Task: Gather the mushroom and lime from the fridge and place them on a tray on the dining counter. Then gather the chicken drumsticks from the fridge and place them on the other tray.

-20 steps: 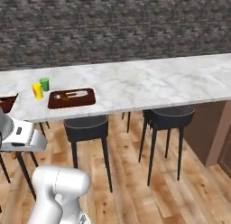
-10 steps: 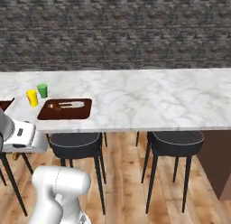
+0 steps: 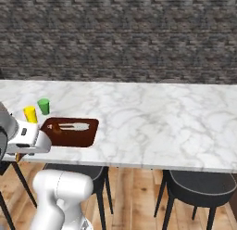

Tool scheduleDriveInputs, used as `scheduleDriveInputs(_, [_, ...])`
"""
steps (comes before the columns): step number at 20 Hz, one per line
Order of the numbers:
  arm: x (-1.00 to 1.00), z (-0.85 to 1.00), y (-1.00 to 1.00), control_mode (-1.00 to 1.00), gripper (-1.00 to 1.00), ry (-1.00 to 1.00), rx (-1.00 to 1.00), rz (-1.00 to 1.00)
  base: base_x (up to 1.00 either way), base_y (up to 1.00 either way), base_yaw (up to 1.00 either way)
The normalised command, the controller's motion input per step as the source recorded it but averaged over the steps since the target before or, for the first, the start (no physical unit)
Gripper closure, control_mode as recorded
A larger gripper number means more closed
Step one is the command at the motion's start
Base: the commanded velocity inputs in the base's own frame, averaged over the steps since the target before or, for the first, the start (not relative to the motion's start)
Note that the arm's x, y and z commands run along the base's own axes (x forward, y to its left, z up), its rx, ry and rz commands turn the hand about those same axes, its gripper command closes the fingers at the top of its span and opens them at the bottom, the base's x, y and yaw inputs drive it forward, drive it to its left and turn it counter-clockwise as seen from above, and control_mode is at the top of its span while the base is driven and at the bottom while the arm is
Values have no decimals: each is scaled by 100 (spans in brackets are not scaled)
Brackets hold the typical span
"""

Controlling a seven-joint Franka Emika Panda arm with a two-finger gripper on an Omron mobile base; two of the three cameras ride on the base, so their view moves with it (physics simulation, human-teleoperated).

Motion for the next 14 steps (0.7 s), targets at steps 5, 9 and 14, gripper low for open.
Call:
scheduleDriveInputs(5, [100,2,-17,-100,100,8,5,23,0,0,0])
scheduleDriveInputs(9, [100,0,-8,-100,100,10,1,15,0,0,0])
scheduleDriveInputs(14, [100,-8,17,-100,100,13,-2,0,0,0,0])
